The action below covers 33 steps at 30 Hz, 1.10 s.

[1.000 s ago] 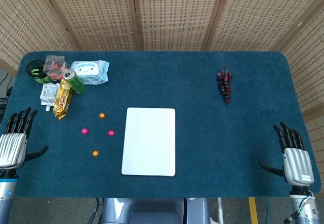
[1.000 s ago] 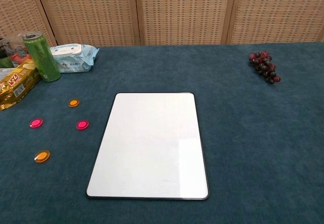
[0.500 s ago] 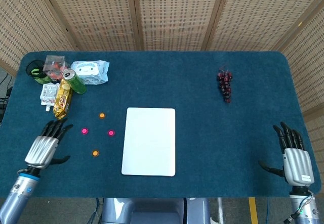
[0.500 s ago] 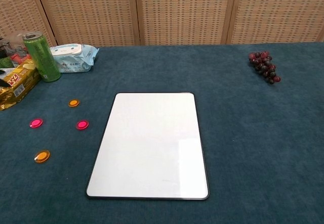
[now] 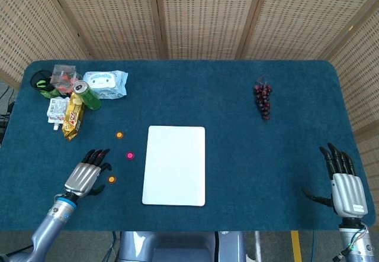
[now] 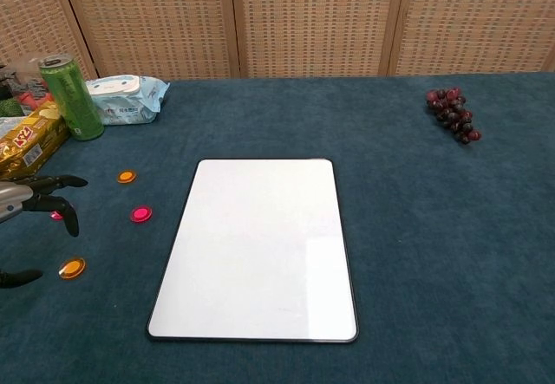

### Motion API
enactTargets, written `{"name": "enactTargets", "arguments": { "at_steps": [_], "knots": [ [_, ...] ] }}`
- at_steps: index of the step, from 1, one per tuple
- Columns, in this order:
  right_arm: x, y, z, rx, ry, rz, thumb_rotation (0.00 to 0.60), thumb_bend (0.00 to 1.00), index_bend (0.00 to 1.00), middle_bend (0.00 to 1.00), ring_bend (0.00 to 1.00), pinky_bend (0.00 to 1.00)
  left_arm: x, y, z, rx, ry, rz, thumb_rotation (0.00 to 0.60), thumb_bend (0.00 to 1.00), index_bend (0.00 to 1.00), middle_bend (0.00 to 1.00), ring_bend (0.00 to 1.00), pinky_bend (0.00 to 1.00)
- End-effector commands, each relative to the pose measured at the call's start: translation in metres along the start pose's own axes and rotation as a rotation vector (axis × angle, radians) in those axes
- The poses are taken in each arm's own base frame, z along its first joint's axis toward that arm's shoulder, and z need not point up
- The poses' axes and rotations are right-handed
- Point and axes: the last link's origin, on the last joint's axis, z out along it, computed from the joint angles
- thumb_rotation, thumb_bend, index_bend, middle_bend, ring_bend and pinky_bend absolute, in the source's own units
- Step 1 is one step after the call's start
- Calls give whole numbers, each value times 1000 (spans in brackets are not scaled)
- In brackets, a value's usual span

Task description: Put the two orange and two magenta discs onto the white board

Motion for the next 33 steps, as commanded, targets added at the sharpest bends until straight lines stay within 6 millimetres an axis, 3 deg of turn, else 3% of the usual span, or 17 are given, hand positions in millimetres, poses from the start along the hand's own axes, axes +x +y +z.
{"name": "enactTargets", "arguments": {
  "at_steps": [1, 33],
  "knots": [
    [0, 0, 0, -1, 0, 0, 600, 131, 0, 0, 0, 0, -3, 2, 3, 0, -7, 2, 600, 318, 349, 0, 0, 0],
    [0, 0, 0, -3, -2, 8, 600, 131, 0, 0, 0, 0, -22, 9, 18, 5, -29, 33, 600, 319, 379, 0, 0, 0]
  ]
}}
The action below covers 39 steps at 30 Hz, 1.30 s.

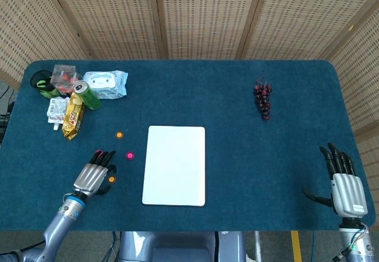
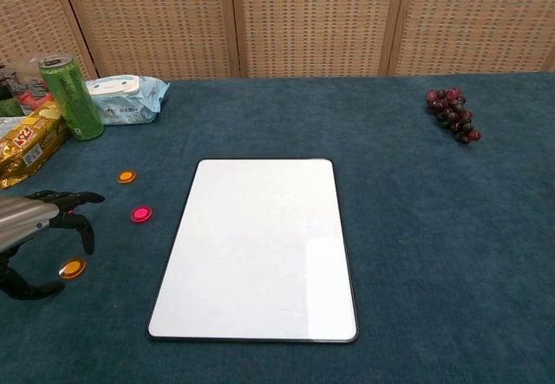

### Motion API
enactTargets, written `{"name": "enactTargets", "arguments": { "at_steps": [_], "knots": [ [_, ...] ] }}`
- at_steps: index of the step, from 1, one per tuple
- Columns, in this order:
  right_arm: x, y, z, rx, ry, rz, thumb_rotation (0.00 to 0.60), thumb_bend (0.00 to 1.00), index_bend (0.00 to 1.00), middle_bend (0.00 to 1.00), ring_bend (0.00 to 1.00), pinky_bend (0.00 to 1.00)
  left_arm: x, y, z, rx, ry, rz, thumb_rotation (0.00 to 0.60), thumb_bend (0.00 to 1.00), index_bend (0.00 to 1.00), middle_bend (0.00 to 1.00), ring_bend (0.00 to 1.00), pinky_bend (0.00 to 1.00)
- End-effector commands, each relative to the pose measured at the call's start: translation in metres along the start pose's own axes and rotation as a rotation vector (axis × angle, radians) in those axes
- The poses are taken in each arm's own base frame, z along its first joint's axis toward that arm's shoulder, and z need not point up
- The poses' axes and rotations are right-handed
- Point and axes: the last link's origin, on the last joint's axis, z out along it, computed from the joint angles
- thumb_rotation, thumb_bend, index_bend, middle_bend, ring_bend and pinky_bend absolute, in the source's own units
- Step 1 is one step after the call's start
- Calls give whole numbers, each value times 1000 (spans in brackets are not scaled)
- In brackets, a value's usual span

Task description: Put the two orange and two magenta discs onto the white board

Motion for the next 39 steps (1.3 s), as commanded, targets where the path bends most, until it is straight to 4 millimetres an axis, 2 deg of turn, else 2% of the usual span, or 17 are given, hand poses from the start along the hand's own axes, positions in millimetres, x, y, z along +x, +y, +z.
{"name": "enactTargets", "arguments": {
  "at_steps": [1, 8, 11, 18, 32, 39],
  "knots": [
    [0, 0, 0, 0, 0, 1, 600, 131, 0, 0, 0, 0, -1, 0, 0, 0, -4, 1, 600, 320, 393, 0, 0, 0],
    [0, 0, 0, -1, 0, 2, 600, 131, 0, 0, 0, 0, -2, -1, 1, 12, 0, -11, 600, 341, 558, 0, 0, 0],
    [0, 0, 0, -1, -1, 2, 600, 131, 0, 0, 0, 0, -1, -1, 1, 13, 7, -16, 600, 345, 596, 0, 0, 0],
    [0, 0, 0, -2, -1, 4, 600, 131, 0, 0, 0, 0, 1, -3, -1, 16, 18, -27, 600, 348, 634, 0, 0, 0],
    [0, 0, 0, -3, -3, 5, 600, 131, 0, 0, 0, 0, 1, -2, 0, 21, 14, -20, 600, 350, 635, 0, 0, 0],
    [0, 0, 0, -3, -3, 6, 600, 131, 0, 0, 0, 0, 10, -2, 0, 20, 44, -40, 600, 350, 636, 0, 0, 0]
  ]
}}
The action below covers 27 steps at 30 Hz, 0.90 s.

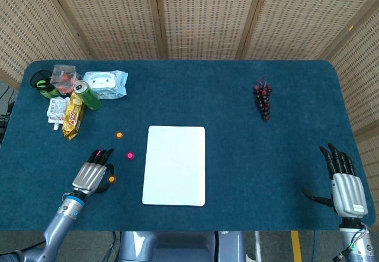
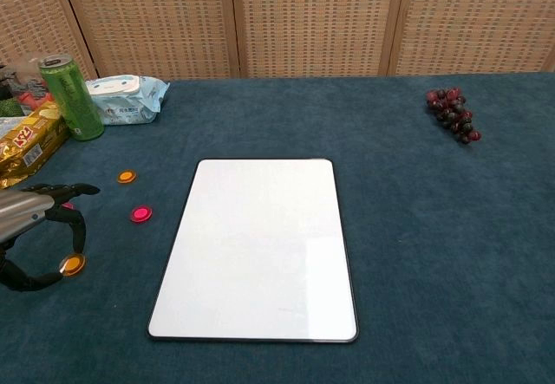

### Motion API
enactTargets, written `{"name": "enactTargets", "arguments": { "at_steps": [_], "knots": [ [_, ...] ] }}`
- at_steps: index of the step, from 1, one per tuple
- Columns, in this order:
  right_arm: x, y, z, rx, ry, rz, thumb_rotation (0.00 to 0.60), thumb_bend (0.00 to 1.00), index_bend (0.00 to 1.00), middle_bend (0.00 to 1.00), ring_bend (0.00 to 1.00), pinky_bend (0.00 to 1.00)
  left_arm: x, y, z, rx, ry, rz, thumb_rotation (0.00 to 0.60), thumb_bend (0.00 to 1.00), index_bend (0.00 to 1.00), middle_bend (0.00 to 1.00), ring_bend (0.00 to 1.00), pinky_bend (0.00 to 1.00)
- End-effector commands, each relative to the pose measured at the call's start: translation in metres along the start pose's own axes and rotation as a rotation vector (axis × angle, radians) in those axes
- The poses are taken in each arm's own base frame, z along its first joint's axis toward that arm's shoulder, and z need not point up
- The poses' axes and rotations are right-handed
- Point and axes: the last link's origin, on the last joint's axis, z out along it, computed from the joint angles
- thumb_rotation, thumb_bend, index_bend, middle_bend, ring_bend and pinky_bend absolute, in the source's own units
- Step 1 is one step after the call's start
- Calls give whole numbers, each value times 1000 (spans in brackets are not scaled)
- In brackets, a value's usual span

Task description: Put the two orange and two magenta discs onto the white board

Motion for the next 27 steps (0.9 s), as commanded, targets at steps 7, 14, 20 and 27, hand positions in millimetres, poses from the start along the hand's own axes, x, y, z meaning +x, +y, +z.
{"name": "enactTargets", "arguments": {
  "at_steps": [7, 14, 20, 27],
  "knots": [
    [0, 0, 0, 0, 0, 1, 600, 131, 0, 0, 0, 0, 14, 5, 4, -13, 27, -11, 600, 351, 636, 0, 0, 0],
    [0, 0, 0, -1, 0, 3, 600, 131, 0, 0, 0, 0, 36, 26, 29, -31, 46, -33, 600, 348, 636, 0, 0, 0],
    [0, 0, 0, -3, -5, 12, 600, 131, 0, 0, 0, 0, 66, 54, 69, -46, 68, -36, 600, 347, 636, 0, 0, 0],
    [0, 1, 1, -4, -9, 18, 600, 131, 0, 0, 0, 0, 83, 86, 106, -54, 48, -67, 600, 340, 636, 0, 0, 0]
  ]
}}
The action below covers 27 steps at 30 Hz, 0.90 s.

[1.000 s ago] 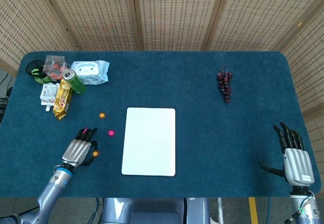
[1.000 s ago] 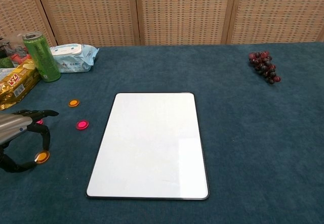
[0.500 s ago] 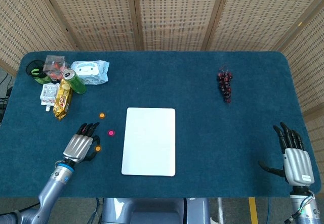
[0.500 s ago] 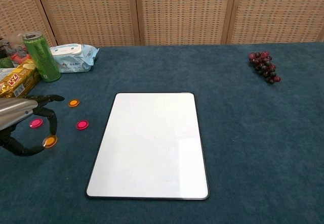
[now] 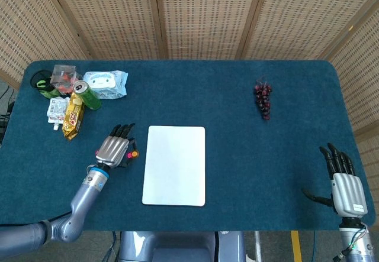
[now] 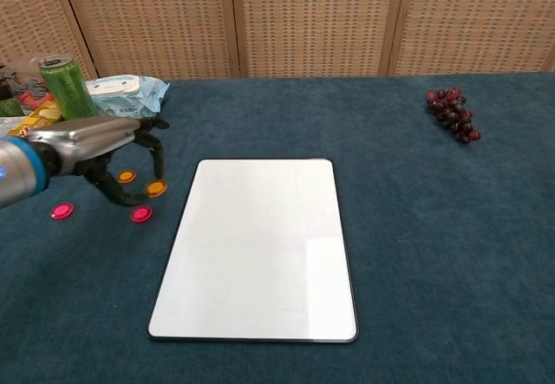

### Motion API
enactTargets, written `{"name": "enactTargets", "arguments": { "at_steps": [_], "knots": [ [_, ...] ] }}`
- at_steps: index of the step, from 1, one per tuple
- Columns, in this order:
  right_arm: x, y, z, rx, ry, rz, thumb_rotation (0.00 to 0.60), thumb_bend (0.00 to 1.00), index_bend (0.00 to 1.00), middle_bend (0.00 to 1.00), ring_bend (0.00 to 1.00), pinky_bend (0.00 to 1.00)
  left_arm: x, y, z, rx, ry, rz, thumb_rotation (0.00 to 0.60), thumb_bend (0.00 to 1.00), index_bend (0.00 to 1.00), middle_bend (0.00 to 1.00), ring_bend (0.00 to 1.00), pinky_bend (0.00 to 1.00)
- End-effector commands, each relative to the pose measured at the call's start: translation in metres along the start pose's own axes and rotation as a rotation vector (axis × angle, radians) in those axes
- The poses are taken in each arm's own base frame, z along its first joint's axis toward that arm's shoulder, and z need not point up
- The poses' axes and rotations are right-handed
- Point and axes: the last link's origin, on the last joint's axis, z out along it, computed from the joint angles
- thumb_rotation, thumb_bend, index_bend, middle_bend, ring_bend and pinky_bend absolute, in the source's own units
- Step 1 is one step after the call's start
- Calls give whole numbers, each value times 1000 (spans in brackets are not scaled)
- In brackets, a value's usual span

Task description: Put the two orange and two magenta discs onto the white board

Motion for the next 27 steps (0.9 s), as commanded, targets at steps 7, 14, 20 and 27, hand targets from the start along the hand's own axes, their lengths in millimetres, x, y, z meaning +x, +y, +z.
{"name": "enactTargets", "arguments": {
  "at_steps": [7, 14, 20, 27],
  "knots": [
    [0, 0, 1, -4, -4, 4, 600, 131, 0, 0, 0, 0, 3, 40, 50, -8, -35, 12, 600, 346, 636, 0, 0, 0],
    [0, 1, 1, -8, -8, 11, 600, 131, 0, 0, 0, 0, -1, 50, 64, 23, -46, 42, 600, 336, 590, 0, 0, 0],
    [0, 1, 1, -8, -12, 15, 600, 131, 0, 0, 0, 0, -3, 48, 64, 42, -52, 44, 600, 287, 1, 0, 0, 0],
    [0, 1, 1, -7, -12, 16, 600, 131, 0, 0, 0, 0, 6, 32, 61, 49, -16, 34, 600, 297, 11, 0, 0, 0]
  ]
}}
